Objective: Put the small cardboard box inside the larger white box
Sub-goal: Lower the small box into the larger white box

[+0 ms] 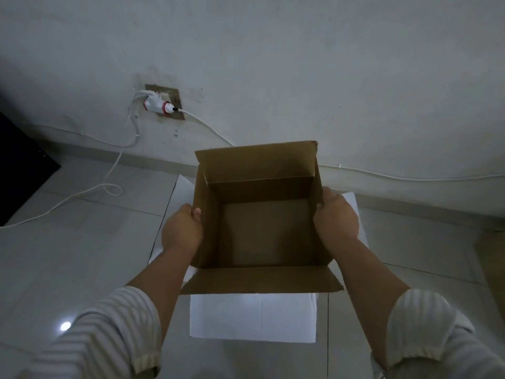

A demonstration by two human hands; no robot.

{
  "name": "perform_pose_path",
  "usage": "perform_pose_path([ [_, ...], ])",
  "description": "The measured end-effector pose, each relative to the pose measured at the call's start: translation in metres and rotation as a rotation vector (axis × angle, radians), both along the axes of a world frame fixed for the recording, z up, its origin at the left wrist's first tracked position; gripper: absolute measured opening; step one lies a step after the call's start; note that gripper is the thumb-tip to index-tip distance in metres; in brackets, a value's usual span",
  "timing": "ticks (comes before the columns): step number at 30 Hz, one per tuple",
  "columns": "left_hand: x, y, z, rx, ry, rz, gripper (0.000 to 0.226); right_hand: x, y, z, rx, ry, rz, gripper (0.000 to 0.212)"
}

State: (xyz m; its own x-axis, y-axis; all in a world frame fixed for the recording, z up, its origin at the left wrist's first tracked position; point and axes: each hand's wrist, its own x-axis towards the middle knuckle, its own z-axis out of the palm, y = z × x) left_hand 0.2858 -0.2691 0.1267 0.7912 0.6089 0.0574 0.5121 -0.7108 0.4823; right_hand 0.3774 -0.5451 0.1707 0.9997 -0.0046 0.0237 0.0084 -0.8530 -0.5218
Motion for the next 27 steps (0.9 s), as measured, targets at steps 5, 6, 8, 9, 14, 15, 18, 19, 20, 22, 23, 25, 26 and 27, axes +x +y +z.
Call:
perform_pose_path([
  [5, 0.007, 0.008, -0.003, 0.043, 0.031, -0.014, 0.028, -0.001, 0.006, -0.011, 0.046, 0.016, 0.003, 0.023],
  [6, 0.007, 0.008, -0.007, 0.047, 0.04, -0.019, 0.028, -0.002, 0.006, -0.016, 0.046, 0.029, 0.001, 0.024],
  [8, 0.004, 0.008, -0.019, 0.044, 0.062, -0.021, 0.027, -0.006, 0.004, -0.032, 0.034, 0.043, 0.002, 0.023],
  [9, 0.002, 0.008, -0.027, 0.041, 0.068, -0.021, 0.027, -0.007, 0.003, -0.041, 0.026, 0.045, 0.001, 0.022],
  [14, -0.006, 0.006, -0.078, 0.026, 0.086, -0.023, 0.029, -0.014, 0.001, -0.099, -0.007, 0.064, -0.009, 0.027],
  [15, -0.007, 0.007, -0.09, 0.024, 0.082, -0.025, 0.029, -0.015, 0.002, -0.112, -0.01, 0.063, -0.013, 0.027],
  [18, -0.009, 0.009, -0.122, 0.018, 0.061, -0.032, 0.03, -0.02, 0.005, -0.148, 0.008, 0.046, -0.037, 0.026],
  [19, -0.008, 0.009, -0.13, 0.012, 0.051, -0.036, 0.03, -0.02, 0.006, -0.157, 0.009, 0.044, -0.042, 0.026],
  [20, -0.01, 0.009, -0.141, 0.008, 0.036, -0.038, 0.03, -0.021, 0.008, -0.169, 0.003, 0.037, -0.041, 0.026],
  [22, -0.011, 0.007, -0.161, -0.006, 0.02, -0.024, 0.03, -0.021, 0.011, -0.188, -0.014, 0.034, -0.039, 0.026],
  [23, -0.011, 0.006, -0.17, -0.016, 0.019, -0.009, 0.03, -0.021, 0.013, -0.197, -0.025, 0.037, -0.037, 0.027],
  [25, -0.01, 0.005, -0.188, -0.035, 0.019, 0.005, 0.029, -0.023, 0.013, -0.216, -0.045, 0.044, -0.026, 0.029],
  [26, -0.009, 0.005, -0.196, -0.045, 0.015, 0.002, 0.028, -0.023, 0.011, -0.226, -0.057, 0.044, -0.014, 0.03],
  [27, -0.008, 0.006, -0.204, -0.05, 0.01, -0.003, 0.027, -0.024, 0.009, -0.235, -0.068, 0.039, 0.002, 0.033],
])
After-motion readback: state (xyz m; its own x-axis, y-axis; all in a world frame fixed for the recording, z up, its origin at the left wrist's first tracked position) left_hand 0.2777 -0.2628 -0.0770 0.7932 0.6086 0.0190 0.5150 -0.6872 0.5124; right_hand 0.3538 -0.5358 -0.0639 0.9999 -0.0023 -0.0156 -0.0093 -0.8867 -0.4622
